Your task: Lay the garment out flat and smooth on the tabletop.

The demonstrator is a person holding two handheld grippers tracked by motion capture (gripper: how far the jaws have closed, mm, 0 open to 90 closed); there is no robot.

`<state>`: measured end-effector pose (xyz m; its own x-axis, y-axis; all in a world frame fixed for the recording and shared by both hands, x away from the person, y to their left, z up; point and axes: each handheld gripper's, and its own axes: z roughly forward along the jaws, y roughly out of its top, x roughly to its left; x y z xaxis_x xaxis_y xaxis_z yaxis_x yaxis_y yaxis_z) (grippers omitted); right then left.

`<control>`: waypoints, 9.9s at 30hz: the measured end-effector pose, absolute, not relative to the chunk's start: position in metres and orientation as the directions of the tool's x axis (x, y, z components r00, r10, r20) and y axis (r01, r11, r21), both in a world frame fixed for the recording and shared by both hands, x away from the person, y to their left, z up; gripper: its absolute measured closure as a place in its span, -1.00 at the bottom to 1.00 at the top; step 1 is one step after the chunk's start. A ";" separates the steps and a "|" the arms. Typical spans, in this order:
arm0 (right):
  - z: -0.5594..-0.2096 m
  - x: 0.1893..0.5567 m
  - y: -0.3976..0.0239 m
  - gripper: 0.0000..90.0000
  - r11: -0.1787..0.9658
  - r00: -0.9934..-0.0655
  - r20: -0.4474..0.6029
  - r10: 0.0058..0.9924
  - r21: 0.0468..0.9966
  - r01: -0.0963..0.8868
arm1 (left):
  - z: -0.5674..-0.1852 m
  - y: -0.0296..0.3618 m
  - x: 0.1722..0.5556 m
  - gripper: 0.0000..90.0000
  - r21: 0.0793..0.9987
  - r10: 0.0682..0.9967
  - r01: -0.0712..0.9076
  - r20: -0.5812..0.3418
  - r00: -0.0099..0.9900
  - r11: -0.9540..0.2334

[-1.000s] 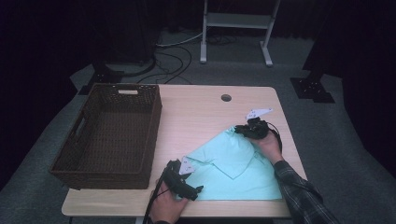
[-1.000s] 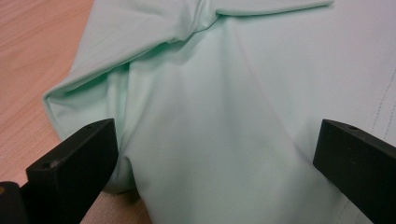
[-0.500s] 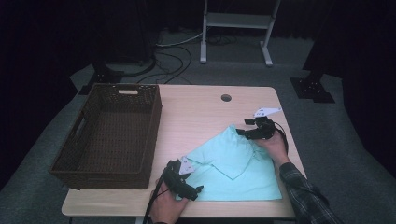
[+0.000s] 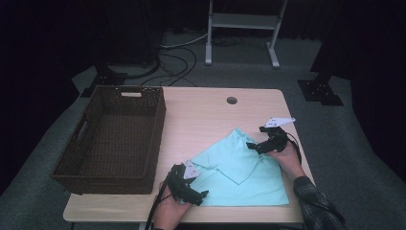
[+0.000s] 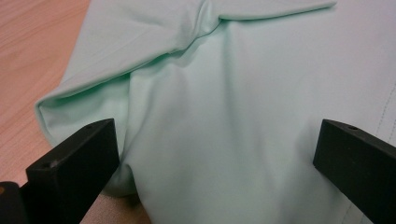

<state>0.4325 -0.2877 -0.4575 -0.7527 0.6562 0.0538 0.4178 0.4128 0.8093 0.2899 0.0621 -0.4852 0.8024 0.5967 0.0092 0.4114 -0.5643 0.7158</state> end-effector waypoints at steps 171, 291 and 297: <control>-0.488 0.294 -0.326 -1.00 0.525 -0.754 0.007 0.657 0.713 0.464 | -0.456 -0.095 0.309 0.51 0.712 0.368 0.331 -0.109 0.924 -0.620; -0.488 0.295 -0.328 -1.00 0.515 -0.740 0.007 0.672 0.713 0.475 | -0.445 -0.014 0.403 0.92 0.831 0.465 0.386 -0.179 0.867 -0.400; -0.488 0.295 -0.328 -1.00 0.516 -0.741 0.007 0.672 0.713 0.475 | -0.441 -0.006 0.410 0.92 0.835 0.478 0.389 -0.179 0.860 -0.388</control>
